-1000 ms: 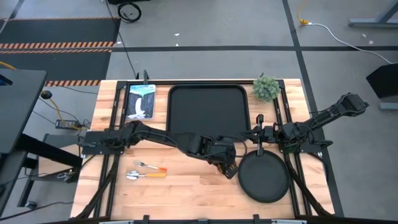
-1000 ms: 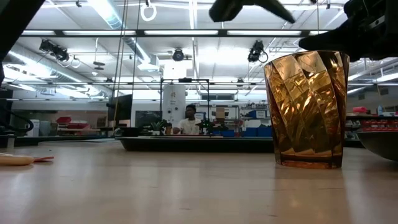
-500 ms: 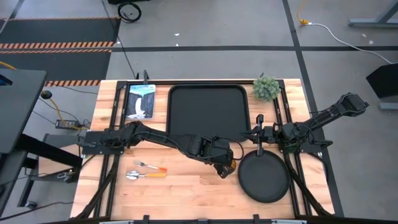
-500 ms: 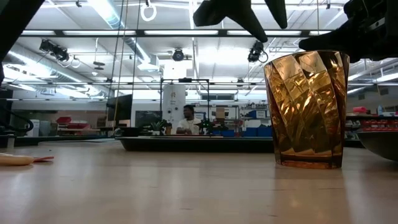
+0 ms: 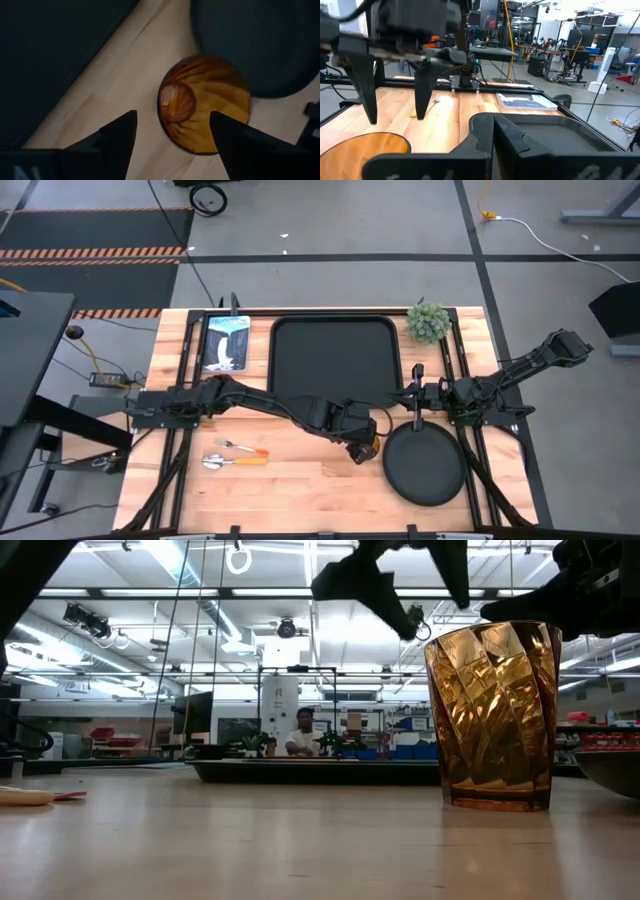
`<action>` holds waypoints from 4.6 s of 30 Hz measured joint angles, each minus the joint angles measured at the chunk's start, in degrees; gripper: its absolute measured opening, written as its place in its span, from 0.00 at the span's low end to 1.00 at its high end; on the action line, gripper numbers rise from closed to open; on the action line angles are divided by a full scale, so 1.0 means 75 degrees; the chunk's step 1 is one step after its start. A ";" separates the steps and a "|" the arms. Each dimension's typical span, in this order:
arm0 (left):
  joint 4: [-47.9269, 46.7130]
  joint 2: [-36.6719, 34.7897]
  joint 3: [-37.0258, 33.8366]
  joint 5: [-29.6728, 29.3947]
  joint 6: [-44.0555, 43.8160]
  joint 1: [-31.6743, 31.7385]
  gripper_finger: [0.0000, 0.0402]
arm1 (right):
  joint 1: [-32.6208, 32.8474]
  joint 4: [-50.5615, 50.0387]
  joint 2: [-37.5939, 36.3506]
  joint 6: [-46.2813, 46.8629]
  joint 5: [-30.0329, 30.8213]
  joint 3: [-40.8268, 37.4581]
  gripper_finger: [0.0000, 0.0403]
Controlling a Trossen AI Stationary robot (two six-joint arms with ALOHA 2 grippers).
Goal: Pick and place plate/cup/fork/spoon on tray
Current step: Put the orange glass on the top left of the black tray
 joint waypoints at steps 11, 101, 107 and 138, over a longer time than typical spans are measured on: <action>-0.0006 0.0169 -0.0003 0.0046 -0.0015 0.0007 0.55 | -0.0009 -0.0044 0.0015 0.0017 0.0000 -0.0003 0.04; -0.2171 -0.0586 0.0249 0.0188 0.4455 0.2345 0.03 | -0.0009 -0.0133 0.0015 0.0085 0.0000 -0.0009 0.04; -0.2273 -0.0566 -0.0154 0.0185 0.5515 0.3560 0.03 | -0.0009 -0.0180 0.0012 0.0347 0.0000 -0.0009 0.04; -0.0547 -0.0953 -0.1824 0.1978 0.8277 0.7114 0.04 | -0.0006 -0.0280 0.0015 0.2194 0.0201 -0.0009 0.04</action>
